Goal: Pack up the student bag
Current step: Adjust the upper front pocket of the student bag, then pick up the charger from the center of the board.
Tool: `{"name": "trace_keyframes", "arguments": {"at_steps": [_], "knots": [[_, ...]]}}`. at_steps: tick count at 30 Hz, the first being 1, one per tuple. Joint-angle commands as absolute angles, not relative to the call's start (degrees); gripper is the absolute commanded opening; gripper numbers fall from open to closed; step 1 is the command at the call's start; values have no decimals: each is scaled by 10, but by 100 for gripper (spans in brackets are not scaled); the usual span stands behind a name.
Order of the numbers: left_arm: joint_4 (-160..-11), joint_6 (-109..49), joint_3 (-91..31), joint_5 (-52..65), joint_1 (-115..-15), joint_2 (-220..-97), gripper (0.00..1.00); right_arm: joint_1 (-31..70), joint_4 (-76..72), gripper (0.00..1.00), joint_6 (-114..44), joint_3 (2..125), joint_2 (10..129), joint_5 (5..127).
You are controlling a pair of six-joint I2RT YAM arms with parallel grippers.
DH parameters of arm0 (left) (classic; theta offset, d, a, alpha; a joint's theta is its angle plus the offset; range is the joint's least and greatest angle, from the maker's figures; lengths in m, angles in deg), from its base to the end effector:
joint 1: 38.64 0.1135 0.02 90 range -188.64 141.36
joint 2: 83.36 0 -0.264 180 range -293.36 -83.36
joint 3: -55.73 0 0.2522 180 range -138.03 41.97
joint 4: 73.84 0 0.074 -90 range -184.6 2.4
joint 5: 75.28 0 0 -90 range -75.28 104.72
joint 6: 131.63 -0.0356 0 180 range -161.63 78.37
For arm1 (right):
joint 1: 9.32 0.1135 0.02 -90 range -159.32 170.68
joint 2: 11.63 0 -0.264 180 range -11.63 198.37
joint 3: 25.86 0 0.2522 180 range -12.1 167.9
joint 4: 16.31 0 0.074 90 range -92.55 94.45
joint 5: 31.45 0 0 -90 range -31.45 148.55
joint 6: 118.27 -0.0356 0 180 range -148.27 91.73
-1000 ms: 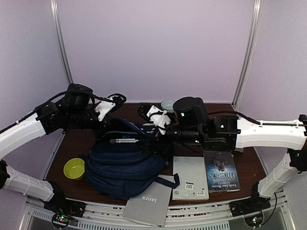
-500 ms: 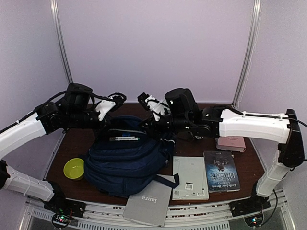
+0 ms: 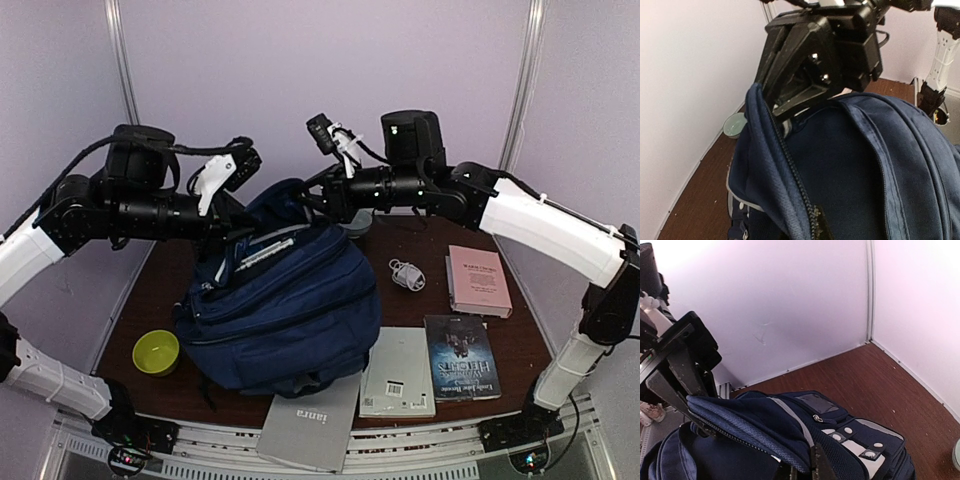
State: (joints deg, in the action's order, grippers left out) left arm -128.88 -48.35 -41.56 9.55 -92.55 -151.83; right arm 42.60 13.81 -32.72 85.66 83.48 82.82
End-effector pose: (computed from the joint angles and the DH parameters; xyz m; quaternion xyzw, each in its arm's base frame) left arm 0.1401 -0.1977 0.4323 0.4487 0.7202 -0.2463 0.4683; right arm 0.2283 0.3151 0.4225 -0.4283 0.6516 0.4309 0.4542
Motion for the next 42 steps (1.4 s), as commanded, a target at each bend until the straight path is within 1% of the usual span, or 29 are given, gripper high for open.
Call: {"name": "trace_keyframes", "arguments": {"at_steps": [1,5,8,11,12,14,16,19,23,25,27,29,30,36,40,42], "knots": [[-1221,-464,-492,19,-989,-1534,0,377,71,6,-335,865,817,935],[-1204,-458,-475,22,-1005,-1552,0,367,67,6,-295,821,812,945],[-1201,-443,-462,37,-1005,-1584,0,352,31,6,-307,772,825,947],[-1208,-432,-464,22,-1005,-1613,0,340,36,7,-329,773,861,953],[-1209,-431,-463,23,-1005,-1617,0,337,48,11,-335,784,874,958],[-1208,-431,-453,53,-1005,-1617,0,331,89,25,-342,811,899,973],[-1201,-428,-434,135,-1005,-1612,0,321,120,33,-347,820,911,1003],[-1196,-426,-405,201,-1001,-1615,0,301,101,41,-362,767,883,1012],[-1203,-416,-392,198,-987,-1633,0,274,104,57,-358,694,819,1016],[-1211,-419,-394,203,-981,-1638,0,268,127,63,-331,672,785,1011],[-1216,-429,-395,206,-978,-1637,0,262,143,68,-309,651,752,976],[-1220,-437,-392,211,-975,-1631,0,252,159,75,-306,635,731,895],[-1225,-441,-392,213,-970,-1629,0,245,173,76,-306,633,727,863],[-1233,-453,-391,200,-943,-1622,0,212,245,76,-307,658,755,774],[-1241,-464,-393,184,-928,-1629,0,208,302,78,-300,694,801,641],[-1241,-471,-391,174,-922,-1631,0,204,352,79,-292,725,845,603]]}}
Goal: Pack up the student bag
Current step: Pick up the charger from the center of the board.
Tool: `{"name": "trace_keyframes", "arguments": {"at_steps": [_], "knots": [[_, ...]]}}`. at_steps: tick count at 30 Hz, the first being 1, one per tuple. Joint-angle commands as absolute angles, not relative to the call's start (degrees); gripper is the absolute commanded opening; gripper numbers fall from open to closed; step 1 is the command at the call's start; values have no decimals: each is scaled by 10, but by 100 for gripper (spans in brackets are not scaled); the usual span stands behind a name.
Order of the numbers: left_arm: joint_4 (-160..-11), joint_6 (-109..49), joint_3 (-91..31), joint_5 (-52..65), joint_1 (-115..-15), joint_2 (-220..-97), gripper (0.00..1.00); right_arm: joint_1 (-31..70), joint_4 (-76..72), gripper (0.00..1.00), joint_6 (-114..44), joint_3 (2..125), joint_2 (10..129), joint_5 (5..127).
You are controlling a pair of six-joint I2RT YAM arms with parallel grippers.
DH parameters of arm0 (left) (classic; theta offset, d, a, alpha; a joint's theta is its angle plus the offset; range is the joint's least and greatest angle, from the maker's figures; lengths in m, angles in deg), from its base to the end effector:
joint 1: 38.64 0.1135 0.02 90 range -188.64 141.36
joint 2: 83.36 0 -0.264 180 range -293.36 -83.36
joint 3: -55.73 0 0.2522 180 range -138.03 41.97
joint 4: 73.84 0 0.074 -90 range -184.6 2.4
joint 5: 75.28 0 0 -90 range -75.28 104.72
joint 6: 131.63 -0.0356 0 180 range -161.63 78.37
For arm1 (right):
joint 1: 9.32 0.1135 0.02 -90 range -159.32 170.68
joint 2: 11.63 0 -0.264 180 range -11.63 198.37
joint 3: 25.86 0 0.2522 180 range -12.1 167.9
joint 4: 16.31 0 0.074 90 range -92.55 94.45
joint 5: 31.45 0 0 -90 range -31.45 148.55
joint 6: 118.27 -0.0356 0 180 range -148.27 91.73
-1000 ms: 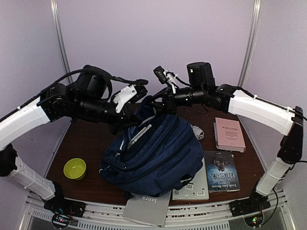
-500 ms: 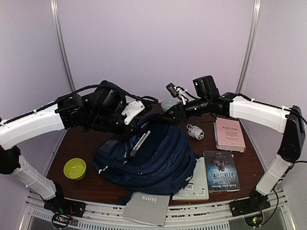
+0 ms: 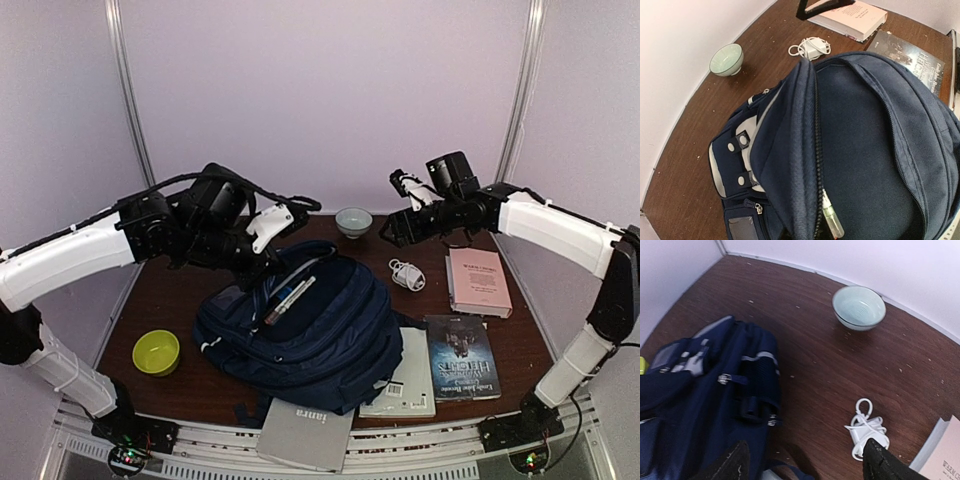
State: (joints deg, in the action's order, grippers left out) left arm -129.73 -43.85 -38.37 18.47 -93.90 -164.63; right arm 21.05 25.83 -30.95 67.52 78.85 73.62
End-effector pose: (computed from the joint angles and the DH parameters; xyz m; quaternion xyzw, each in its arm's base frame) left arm 0.1762 -0.2500 0.3557 0.4294 0.8101 -0.1509 0.3696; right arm 0.3042 0.1890 0.3217 -0.2689 0.8562 0.2344 0.3737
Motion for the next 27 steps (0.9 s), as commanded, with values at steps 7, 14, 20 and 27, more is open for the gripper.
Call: {"name": "trace_keyframes", "arguments": {"at_steps": [7,14,20,27], "knots": [[-1241,-496,-391,154,-911,-1642,0,188,434,100,-258,816,976,542],[-1237,-504,-379,142,-905,-1646,0,178,484,100,-213,883,1070,508],[-1228,-507,-370,132,-899,-1642,0,170,493,100,-184,898,1113,547],[-1225,-507,-366,125,-896,-1646,0,165,493,97,-164,911,1156,599]]}}
